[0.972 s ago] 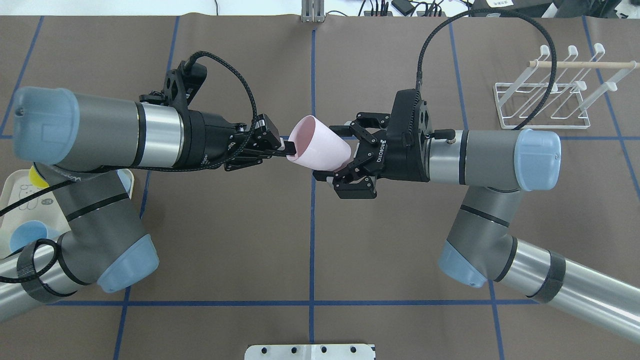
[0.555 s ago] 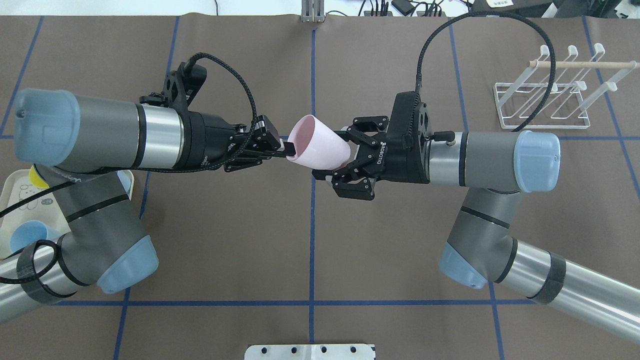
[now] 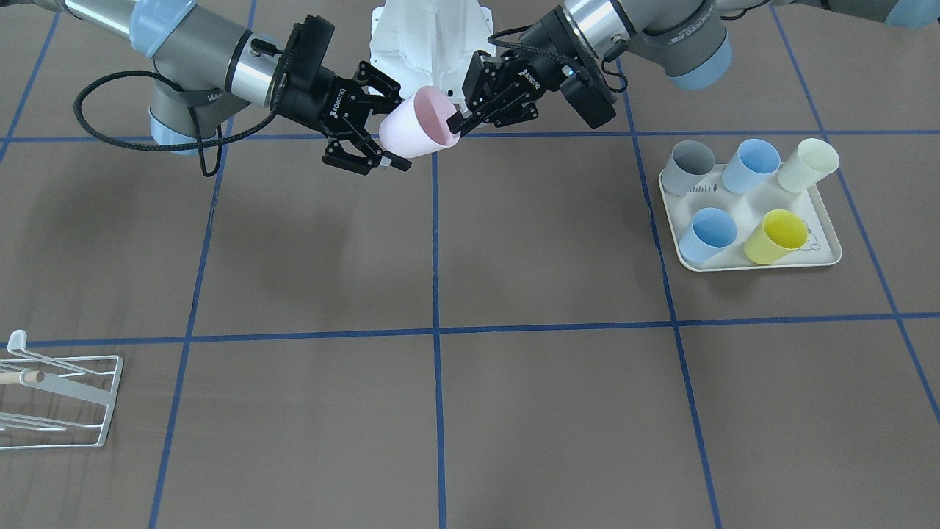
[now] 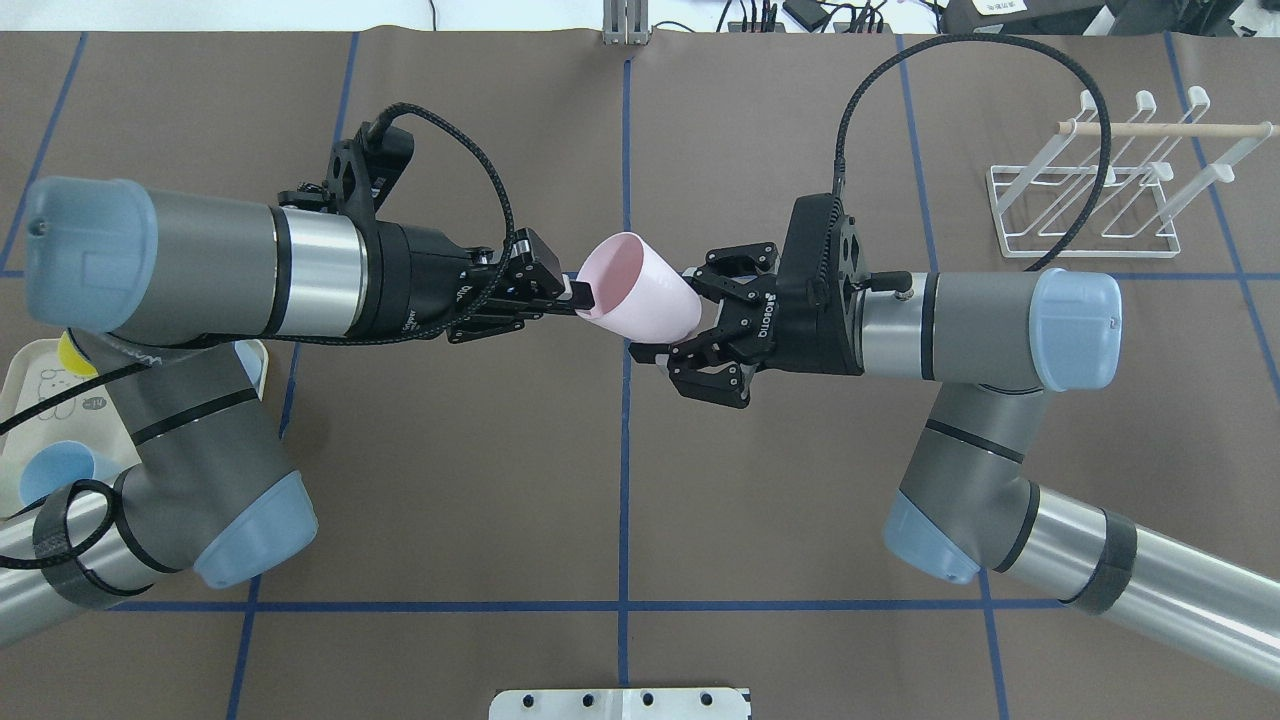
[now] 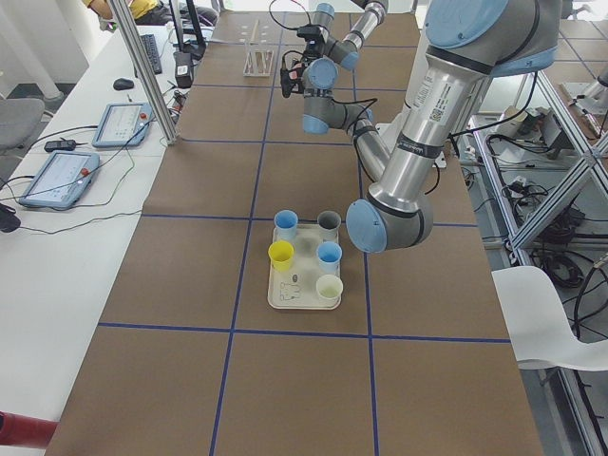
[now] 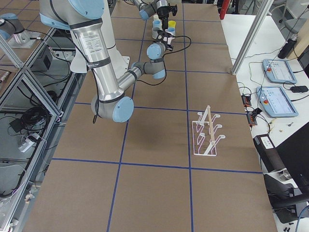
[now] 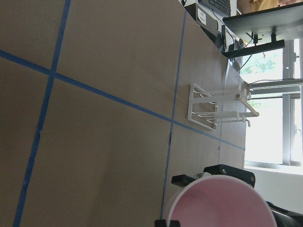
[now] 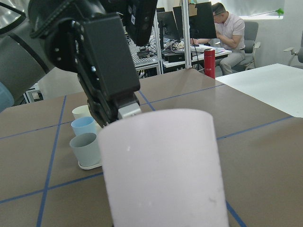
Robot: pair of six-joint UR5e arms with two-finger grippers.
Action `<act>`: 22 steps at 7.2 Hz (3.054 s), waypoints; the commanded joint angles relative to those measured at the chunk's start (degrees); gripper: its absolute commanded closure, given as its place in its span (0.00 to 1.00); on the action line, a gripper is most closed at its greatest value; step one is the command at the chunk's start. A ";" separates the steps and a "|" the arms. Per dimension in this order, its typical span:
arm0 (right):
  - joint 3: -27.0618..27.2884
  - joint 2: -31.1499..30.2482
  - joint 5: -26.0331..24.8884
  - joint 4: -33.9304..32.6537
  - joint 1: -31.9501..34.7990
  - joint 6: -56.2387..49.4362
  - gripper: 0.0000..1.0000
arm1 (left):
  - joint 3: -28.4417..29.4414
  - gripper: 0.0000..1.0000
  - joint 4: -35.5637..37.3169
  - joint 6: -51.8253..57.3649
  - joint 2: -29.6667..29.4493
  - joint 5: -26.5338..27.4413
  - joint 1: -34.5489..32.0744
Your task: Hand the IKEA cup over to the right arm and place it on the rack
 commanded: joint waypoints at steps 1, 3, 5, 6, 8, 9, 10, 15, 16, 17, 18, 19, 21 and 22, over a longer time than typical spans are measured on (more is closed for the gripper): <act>0.04 -0.03 0.11 -0.01 -0.27 0.00 0.77 | -0.46 0.00 0.20 1.06 -0.01 0.81 -0.64; 0.13 -0.64 0.28 -0.09 -0.36 0.61 0.89 | -0.72 0.00 0.73 3.86 0.51 -0.06 -2.57; 0.30 -1.95 0.37 -5.06 1.12 0.61 1.00 | -3.68 0.00 5.36 11.91 6.45 -6.01 -8.61; 0.65 -2.05 0.55 -11.72 4.53 -0.08 1.00 | -8.49 0.00 9.91 20.66 12.67 -7.17 -11.00; 0.92 -2.05 1.42 -24.03 12.09 -8.90 1.00 | -16.24 0.00 19.42 42.87 24.71 -8.14 -16.79; 1.35 -1.96 1.43 -31.74 16.12 -14.45 1.00 | -16.36 0.00 19.54 52.73 29.91 -10.50 -22.30; 3.53 -1.87 1.43 -41.74 20.69 -22.51 1.00 | -15.41 0.00 19.71 65.27 34.39 -13.66 -29.67; 3.86 -1.79 -14.71 -70.85 39.34 -95.65 1.00 | -9.16 0.00 19.54 84.82 38.13 -19.23 -41.87; -0.01 -1.09 -16.14 -70.06 39.89 -105.20 1.00 | -9.16 0.00 19.54 84.82 38.13 -19.23 -41.87; -3.88 -0.82 -17.37 -66.40 39.72 -108.08 1.00 | -9.16 0.00 19.54 84.82 38.13 -19.23 -41.87; -8.09 -0.91 -18.51 -61.14 38.50 -109.59 1.00 | -9.16 0.00 19.45 84.82 38.04 -19.23 -41.87; -11.09 -2.12 -20.87 -56.04 38.32 -109.43 1.00 | -9.16 0.00 19.45 84.82 38.04 -19.23 -41.87; -12.88 -2.31 -23.96 -54.15 35.87 -109.34 1.00 | -9.07 0.00 19.45 84.74 38.04 -19.23 -41.87; -13.14 -2.49 -25.71 -54.15 33.94 -108.64 1.00 | -8.98 0.00 19.45 84.65 37.96 -19.23 -41.78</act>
